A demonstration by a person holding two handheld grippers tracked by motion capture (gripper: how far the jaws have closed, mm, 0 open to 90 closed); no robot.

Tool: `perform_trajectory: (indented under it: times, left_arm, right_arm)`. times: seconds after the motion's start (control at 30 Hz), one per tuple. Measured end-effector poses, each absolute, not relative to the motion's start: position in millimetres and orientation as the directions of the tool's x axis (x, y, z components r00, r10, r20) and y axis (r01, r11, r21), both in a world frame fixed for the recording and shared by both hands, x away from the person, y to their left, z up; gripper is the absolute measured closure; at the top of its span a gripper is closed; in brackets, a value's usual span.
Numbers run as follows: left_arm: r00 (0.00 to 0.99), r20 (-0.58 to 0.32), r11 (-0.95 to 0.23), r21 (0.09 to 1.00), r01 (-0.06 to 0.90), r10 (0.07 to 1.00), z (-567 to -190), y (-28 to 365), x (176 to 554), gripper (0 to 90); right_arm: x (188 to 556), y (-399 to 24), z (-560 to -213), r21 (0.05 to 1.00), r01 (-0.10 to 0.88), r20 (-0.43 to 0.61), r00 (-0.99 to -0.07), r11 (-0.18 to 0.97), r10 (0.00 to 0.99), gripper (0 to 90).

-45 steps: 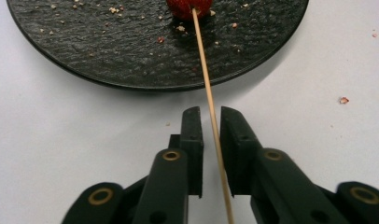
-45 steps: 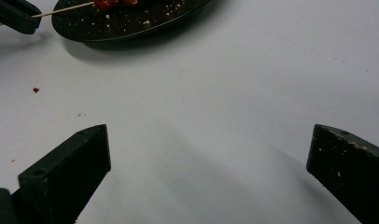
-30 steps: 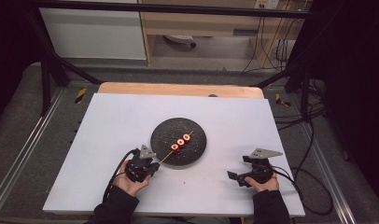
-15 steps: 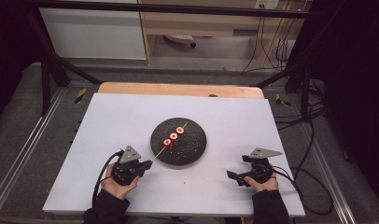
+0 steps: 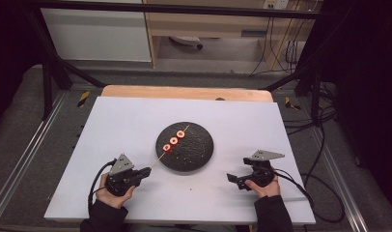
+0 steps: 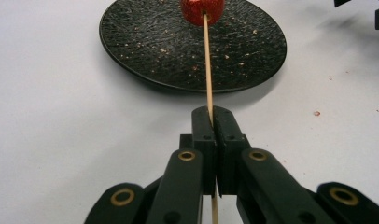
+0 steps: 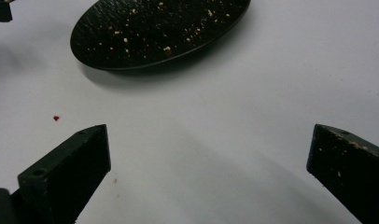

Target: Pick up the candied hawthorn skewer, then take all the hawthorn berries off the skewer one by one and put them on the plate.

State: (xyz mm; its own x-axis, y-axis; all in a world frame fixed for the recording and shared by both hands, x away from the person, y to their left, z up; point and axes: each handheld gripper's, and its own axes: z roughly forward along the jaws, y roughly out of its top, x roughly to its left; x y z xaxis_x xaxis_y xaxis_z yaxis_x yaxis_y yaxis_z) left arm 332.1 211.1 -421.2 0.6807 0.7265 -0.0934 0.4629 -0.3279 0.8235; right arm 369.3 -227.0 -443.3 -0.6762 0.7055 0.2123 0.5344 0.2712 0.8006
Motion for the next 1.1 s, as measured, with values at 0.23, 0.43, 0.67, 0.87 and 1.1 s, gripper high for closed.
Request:
perform_trajectory:
  times: [0.23,0.43,0.67,0.87,1.1]
  left_arm:
    - [0.689,-0.108,-0.316,0.831,0.458,0.717,-425.1,215.1,328.8,87.9]
    - [0.694,-0.102,-0.315,0.837,0.447,0.712,-424.6,216.1,327.2,87.9]
    - [0.701,-0.098,-0.312,0.846,0.432,0.706,-423.9,215.7,324.3,87.9]
    - [0.702,-0.100,-0.310,0.847,0.431,0.705,-423.7,214.5,323.7,87.9]
    - [0.712,-0.091,-0.316,0.853,0.417,0.696,-423.6,210.1,320.7,88.0]
  right_arm:
    - [371.3,-211.6,-434.6,0.815,0.516,0.210,-0.689,0.265,0.694,0.5]
    - [374.7,-193.4,-429.1,0.802,0.528,0.211,-0.687,0.279,0.695,0.5]
    - [382.0,-168.1,-418.5,0.805,0.521,0.208,-0.696,0.283,0.687,0.6]
    - [391.6,-144.0,-402.7,0.823,0.503,0.218,-0.708,0.264,0.672,1.7]
    - [403.0,-126.1,-392.9,0.836,0.505,0.254,-0.704,0.216,0.663,7.3]
